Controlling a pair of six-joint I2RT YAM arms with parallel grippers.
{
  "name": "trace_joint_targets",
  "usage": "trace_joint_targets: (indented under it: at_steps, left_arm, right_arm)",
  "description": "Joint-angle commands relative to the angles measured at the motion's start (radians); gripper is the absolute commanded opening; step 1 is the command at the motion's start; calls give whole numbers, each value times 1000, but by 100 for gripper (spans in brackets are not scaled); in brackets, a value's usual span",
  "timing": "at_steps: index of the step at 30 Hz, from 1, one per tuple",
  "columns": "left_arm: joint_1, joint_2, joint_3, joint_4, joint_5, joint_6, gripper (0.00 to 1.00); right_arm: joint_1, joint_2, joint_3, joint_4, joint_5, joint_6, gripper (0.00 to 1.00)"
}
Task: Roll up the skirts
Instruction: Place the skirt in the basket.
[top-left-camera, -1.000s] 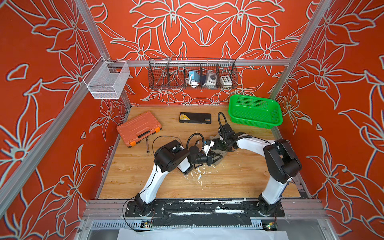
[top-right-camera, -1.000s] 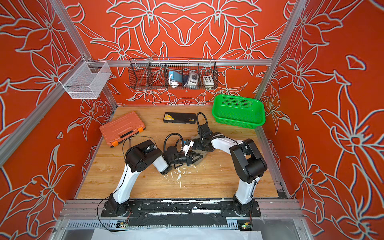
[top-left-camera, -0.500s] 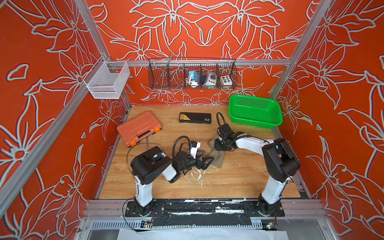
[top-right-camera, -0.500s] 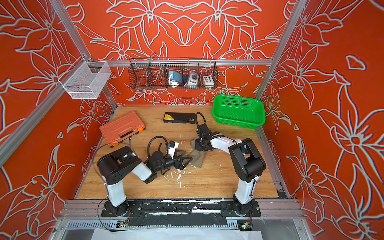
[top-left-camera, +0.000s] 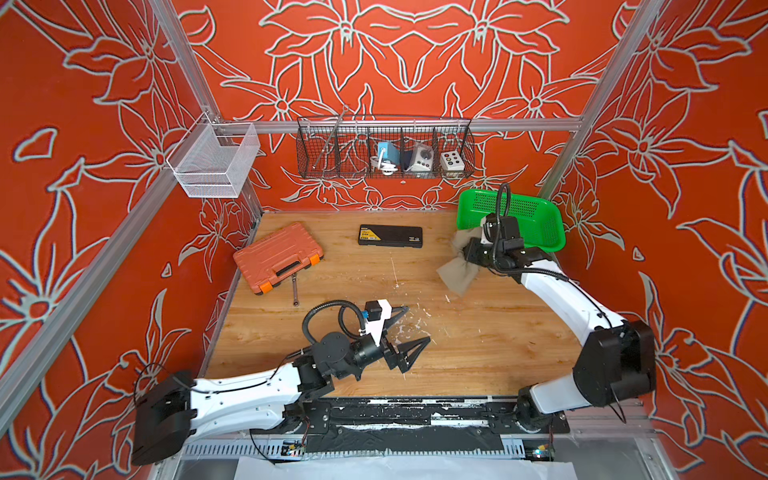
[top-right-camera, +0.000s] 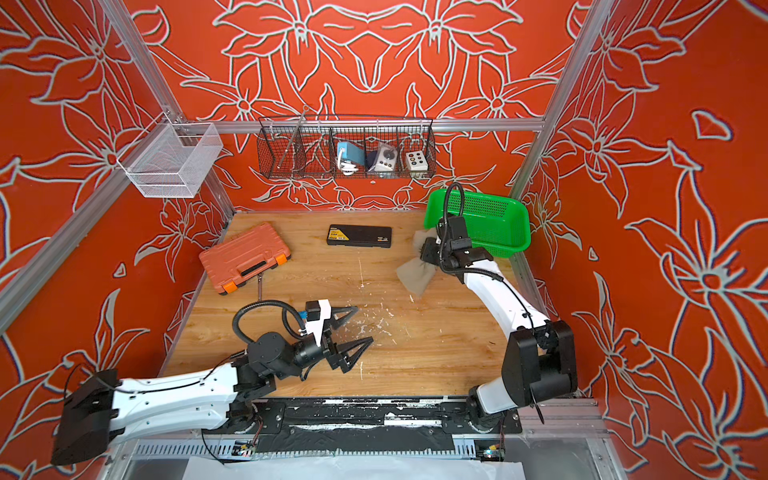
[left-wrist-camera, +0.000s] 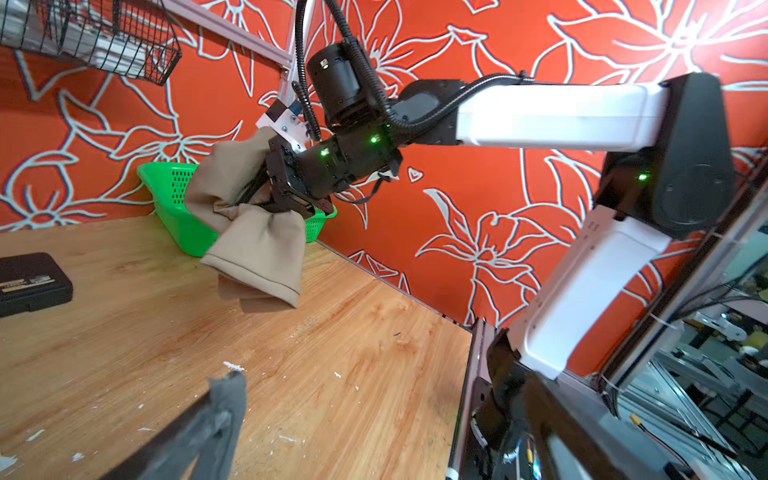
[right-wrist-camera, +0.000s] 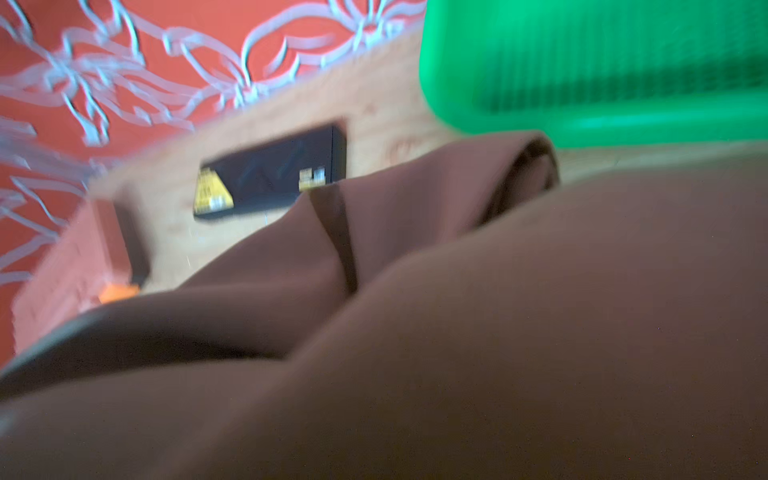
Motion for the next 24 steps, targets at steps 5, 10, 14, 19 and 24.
trace_joint_targets:
  at_steps: [5, 10, 14, 19, 24]
  left_arm:
    - [-19, -250, 33, -433, -40, 36, 97]
    - [-21, -310, 36, -551, -38, 35, 98]
    - [-20, -297, 49, -592, -46, 35, 99]
    - [-21, -242, 45, -582, -53, 32, 99]
    - [-21, -145, 46, -536, -34, 28, 99]
  right_arm:
    - [-120, 165, 100, 358, -109, 53, 0]
    - [-180, 367, 279, 442, -191, -26, 0]
    - [-218, 504, 449, 430, -194, -106, 0]
    - [-257, 633, 643, 383, -150, -224, 0]
    - [-270, 785, 893, 215, -127, -375, 0]
